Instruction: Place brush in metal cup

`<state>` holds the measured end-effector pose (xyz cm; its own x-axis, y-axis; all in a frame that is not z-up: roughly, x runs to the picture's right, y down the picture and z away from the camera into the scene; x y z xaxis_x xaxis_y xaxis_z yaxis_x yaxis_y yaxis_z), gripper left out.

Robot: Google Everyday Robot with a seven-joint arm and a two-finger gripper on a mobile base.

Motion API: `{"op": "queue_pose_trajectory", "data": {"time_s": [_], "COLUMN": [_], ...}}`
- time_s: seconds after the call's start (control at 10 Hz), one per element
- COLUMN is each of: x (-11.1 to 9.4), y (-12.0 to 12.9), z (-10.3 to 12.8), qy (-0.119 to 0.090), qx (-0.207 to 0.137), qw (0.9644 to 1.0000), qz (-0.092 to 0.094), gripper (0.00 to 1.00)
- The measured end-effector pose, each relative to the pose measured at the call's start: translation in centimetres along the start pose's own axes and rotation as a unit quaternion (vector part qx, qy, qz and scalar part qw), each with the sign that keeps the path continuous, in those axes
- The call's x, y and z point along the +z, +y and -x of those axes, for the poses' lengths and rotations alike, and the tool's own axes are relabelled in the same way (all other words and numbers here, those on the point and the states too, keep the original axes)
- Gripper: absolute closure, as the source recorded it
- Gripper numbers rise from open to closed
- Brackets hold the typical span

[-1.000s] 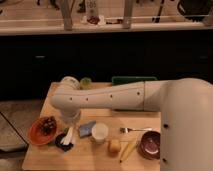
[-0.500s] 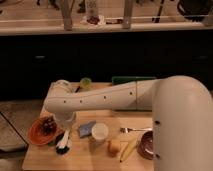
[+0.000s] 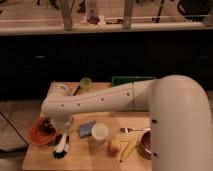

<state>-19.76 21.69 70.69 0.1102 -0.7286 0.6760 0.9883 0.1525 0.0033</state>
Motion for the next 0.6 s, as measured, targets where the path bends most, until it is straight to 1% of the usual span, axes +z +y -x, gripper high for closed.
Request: {"op": "queue_pose_trajectory", "data": {"time_s": [0.6], "x": [1.06], "y": [-0.33], "z": [0.68], "qy": [-0.006], "qx": [-0.002], "qw": [1.0], "qz": [-0.006], "gripper": [1.0]}}
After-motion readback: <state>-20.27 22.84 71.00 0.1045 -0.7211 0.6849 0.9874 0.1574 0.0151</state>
